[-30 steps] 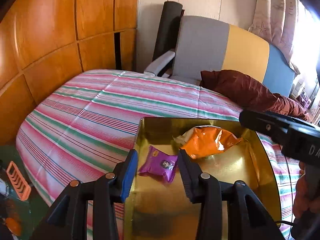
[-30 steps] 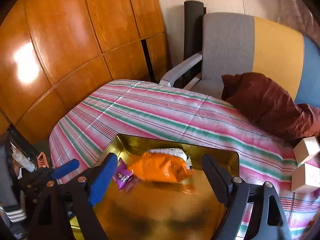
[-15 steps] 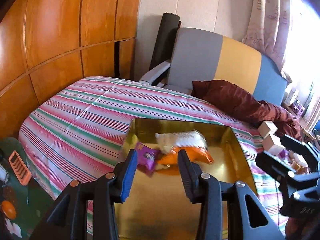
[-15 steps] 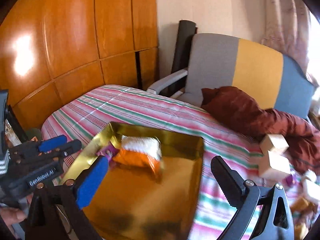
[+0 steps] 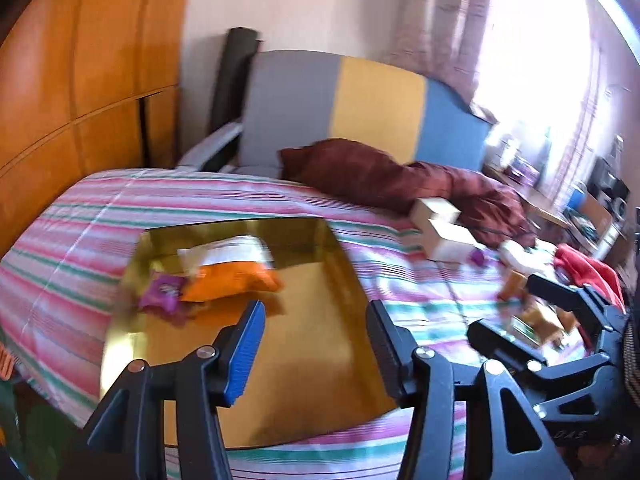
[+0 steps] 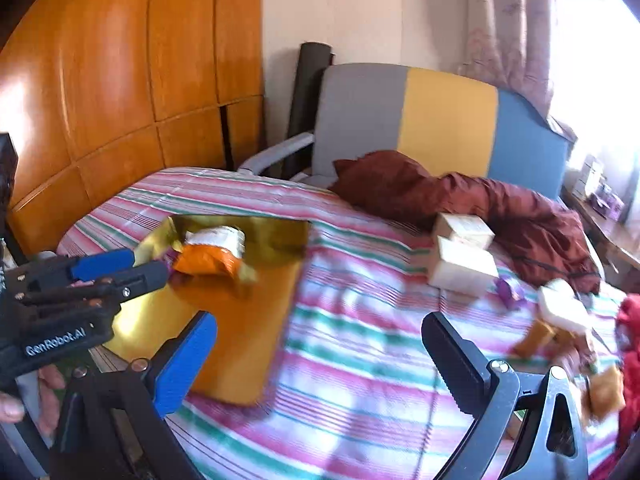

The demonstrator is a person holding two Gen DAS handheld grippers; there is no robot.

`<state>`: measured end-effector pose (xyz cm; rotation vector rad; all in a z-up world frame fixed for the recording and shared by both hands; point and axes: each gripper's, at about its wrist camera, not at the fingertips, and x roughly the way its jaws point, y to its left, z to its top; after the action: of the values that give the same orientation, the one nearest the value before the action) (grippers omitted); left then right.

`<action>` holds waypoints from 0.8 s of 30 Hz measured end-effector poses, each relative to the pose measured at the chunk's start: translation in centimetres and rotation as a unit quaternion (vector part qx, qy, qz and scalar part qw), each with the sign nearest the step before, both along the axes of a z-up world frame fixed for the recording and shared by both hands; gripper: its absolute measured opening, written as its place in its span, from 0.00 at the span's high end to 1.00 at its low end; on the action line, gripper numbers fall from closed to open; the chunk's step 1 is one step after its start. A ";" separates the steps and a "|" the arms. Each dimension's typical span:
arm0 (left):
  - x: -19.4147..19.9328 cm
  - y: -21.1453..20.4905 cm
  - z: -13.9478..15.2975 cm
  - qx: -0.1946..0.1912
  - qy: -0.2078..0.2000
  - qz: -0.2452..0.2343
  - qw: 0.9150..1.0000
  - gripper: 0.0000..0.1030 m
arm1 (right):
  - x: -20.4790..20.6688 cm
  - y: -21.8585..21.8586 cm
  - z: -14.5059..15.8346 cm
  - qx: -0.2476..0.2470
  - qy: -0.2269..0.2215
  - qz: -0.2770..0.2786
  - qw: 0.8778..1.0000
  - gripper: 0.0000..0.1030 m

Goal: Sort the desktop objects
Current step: 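Move both tools back over the pile of items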

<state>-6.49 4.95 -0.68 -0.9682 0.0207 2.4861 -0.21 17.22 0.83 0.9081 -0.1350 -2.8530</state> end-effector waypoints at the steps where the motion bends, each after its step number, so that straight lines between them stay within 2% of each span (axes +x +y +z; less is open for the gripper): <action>1: 0.0 0.7 0.0 0.001 -0.002 -0.010 1.000 0.48 | 0.3 0.6 -0.3 -0.005 -0.005 -0.005 1.000 0.00; 7: 0.4 4.3 -0.3 0.007 -0.030 -0.058 0.998 0.48 | 2.2 5.9 -1.6 -0.044 -0.031 -0.063 0.997 0.00; 12: 0.2 7.0 -0.8 0.003 -0.048 -0.086 0.995 0.48 | 2.8 9.3 -1.7 -0.050 -0.038 -0.086 0.994 0.00; 15: -0.2 8.7 -0.8 -0.007 -0.046 -0.104 0.994 0.48 | 1.4 12.3 -1.3 -0.083 -0.043 -0.092 0.991 0.00; 21: -1.7 12.1 -1.3 -0.025 -0.054 -0.134 0.989 0.48 | -3.5 16.2 -1.5 -0.102 -0.059 -0.099 0.988 0.00; 24: -2.4 13.7 -1.8 -0.036 -0.054 -0.151 0.986 0.48 | -5.1 18.2 -1.6 -0.127 -0.062 -0.105 0.984 0.00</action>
<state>-8.93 18.70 -2.53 -1.0447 0.2066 2.1669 -5.30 35.46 -0.80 1.0704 -0.6293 -2.8707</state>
